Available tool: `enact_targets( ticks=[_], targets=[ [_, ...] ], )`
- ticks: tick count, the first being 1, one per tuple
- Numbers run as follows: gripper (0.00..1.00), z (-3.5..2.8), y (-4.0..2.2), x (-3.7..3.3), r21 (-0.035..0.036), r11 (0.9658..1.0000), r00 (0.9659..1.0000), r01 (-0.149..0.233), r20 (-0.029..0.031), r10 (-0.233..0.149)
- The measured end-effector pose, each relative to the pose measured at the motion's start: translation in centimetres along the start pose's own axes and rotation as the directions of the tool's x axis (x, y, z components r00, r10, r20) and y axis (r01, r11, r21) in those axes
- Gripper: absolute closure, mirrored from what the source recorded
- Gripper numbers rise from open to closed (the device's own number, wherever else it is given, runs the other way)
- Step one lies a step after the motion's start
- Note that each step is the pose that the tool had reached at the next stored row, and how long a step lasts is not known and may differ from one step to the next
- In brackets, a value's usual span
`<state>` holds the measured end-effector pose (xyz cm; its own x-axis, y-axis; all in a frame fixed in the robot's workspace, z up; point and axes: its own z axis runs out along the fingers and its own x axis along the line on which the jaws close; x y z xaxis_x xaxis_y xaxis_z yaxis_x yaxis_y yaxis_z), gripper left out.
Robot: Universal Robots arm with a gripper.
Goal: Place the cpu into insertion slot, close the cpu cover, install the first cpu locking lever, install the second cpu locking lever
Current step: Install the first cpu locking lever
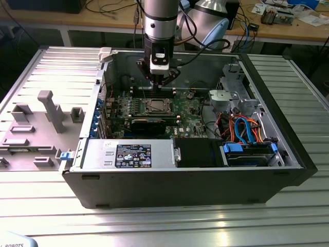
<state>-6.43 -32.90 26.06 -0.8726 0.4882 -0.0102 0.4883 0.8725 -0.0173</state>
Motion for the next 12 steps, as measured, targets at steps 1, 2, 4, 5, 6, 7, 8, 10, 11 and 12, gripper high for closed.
enact_targets(
  ticks=[1,2,4,5,6,7,8,10,11,12],
  targets=[
    [0.89,0.00,0.00,0.00,-0.0002,0.9999,0.9999,0.017,0.0003,-0.017],
    [0.89,0.00,0.00,0.00,-0.0004,0.9994,0.9994,0.034,0.0006,-0.034],
    [0.89,0.00,-0.01,0.00,-0.0008,0.9970,0.9970,0.077,0.0014,-0.077],
    [0.89,0.01,-0.01,0.00,-0.0009,0.9953,0.9953,0.097,0.0017,-0.097],
    [0.89,0.02,-0.01,0.00,-0.0011,0.9911,0.9911,0.133,0.0024,-0.133],
    [0.89,0.03,-0.02,0.01,-0.0012,0.9887,0.9886,0.150,0.0027,-0.150],
    [0.89,0.05,-0.02,0.01,-0.0013,0.9866,0.9866,0.163,0.0029,-0.163],
    [0.89,0.07,-0.01,0.02,-0.0061,0.9807,0.9807,0.196,0.0023,-0.196],
    [0.89,0.06,-0.02,0.02,-0.0114,0.9779,0.9780,0.209,0.0008,-0.209],
    [0.89,0.06,-0.01,0.02,-0.0163,0.9751,0.9753,0.221,-0.0005,-0.221]
  ],
)
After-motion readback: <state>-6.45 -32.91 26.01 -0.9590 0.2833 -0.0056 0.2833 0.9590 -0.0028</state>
